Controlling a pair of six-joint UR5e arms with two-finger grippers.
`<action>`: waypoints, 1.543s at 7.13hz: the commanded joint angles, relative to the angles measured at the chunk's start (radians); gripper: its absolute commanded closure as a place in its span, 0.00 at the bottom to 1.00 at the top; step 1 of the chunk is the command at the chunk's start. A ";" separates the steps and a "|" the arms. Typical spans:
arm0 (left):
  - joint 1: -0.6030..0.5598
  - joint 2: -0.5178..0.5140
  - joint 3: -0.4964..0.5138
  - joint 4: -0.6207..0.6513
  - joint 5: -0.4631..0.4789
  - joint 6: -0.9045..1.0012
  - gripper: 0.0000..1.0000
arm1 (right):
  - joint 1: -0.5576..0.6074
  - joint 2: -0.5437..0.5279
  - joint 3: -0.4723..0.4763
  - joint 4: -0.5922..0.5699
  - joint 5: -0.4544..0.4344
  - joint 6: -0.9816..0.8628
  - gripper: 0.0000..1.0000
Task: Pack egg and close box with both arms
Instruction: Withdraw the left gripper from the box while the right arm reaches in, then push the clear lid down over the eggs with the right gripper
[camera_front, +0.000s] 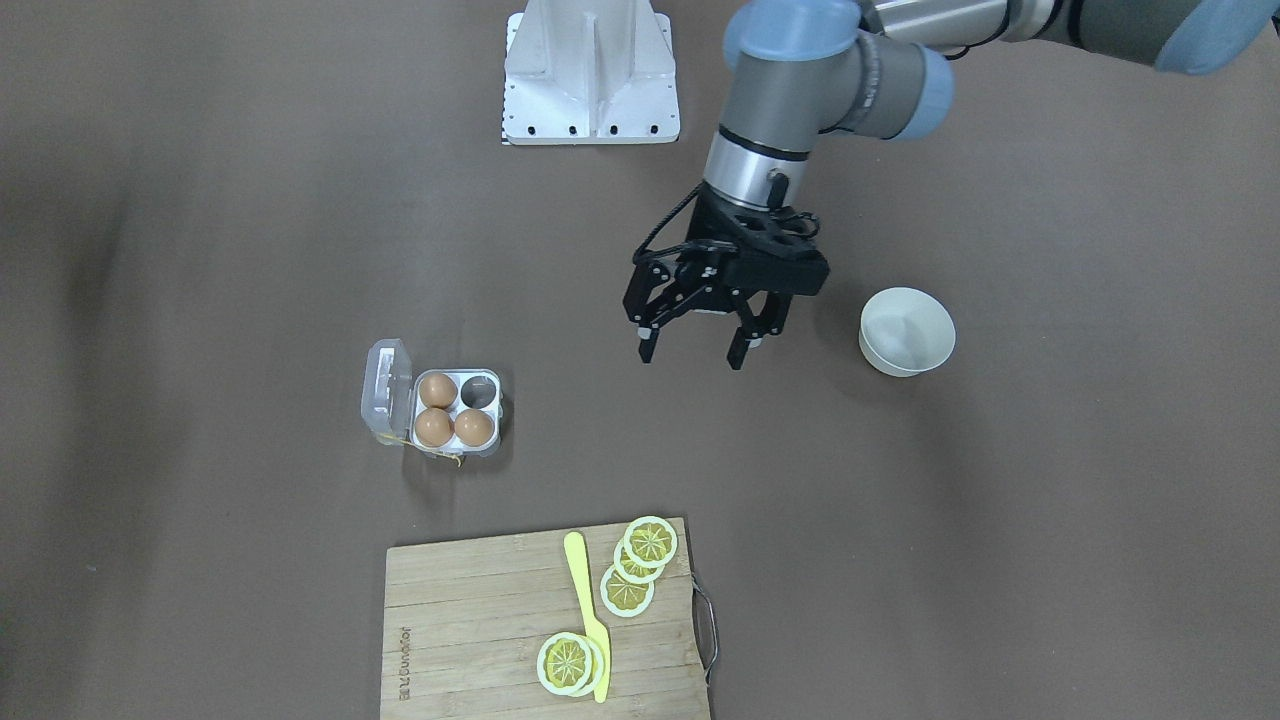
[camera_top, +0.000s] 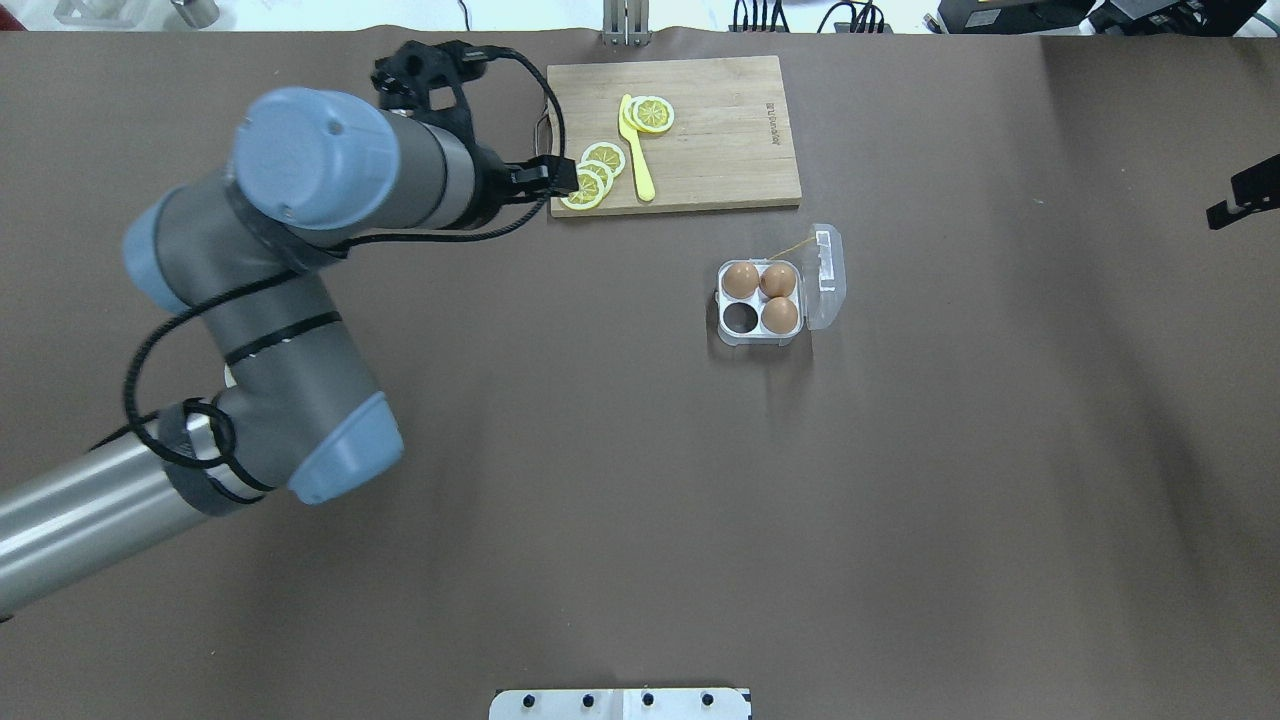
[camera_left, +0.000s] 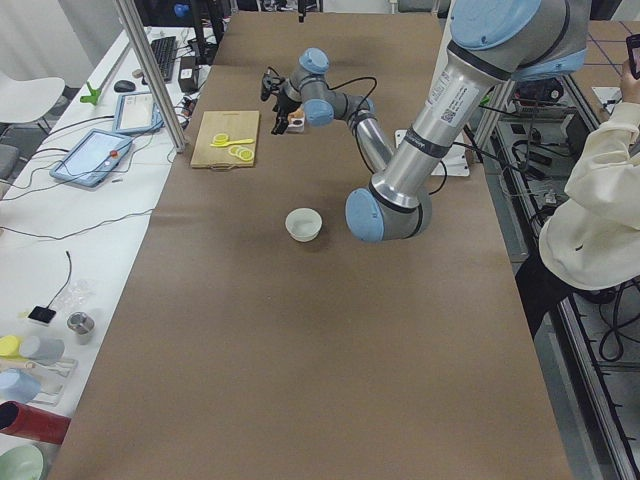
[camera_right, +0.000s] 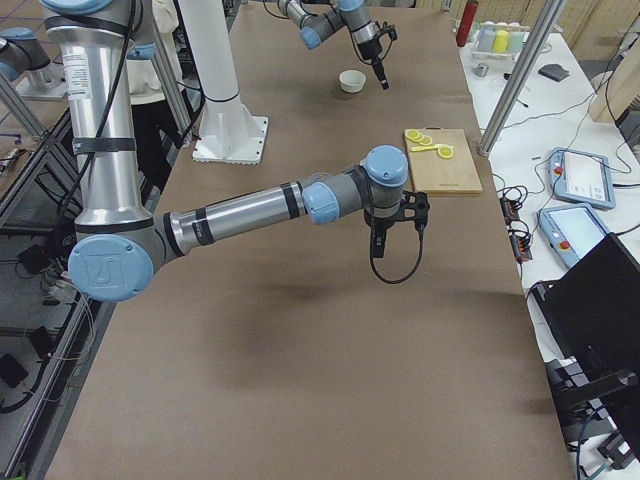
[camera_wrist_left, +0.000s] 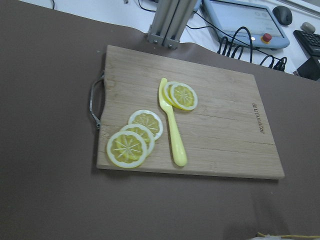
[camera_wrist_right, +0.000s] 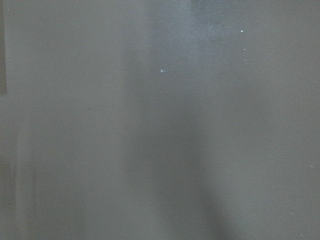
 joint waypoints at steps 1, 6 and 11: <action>-0.132 0.099 -0.056 0.007 -0.160 0.062 0.02 | -0.133 0.052 -0.008 0.119 -0.018 0.198 0.67; -0.225 0.124 -0.070 0.005 -0.220 0.122 0.02 | -0.310 0.221 -0.126 0.119 -0.087 0.226 1.00; -0.234 0.124 -0.076 0.005 -0.219 0.124 0.02 | -0.429 0.318 -0.250 0.350 -0.091 0.430 1.00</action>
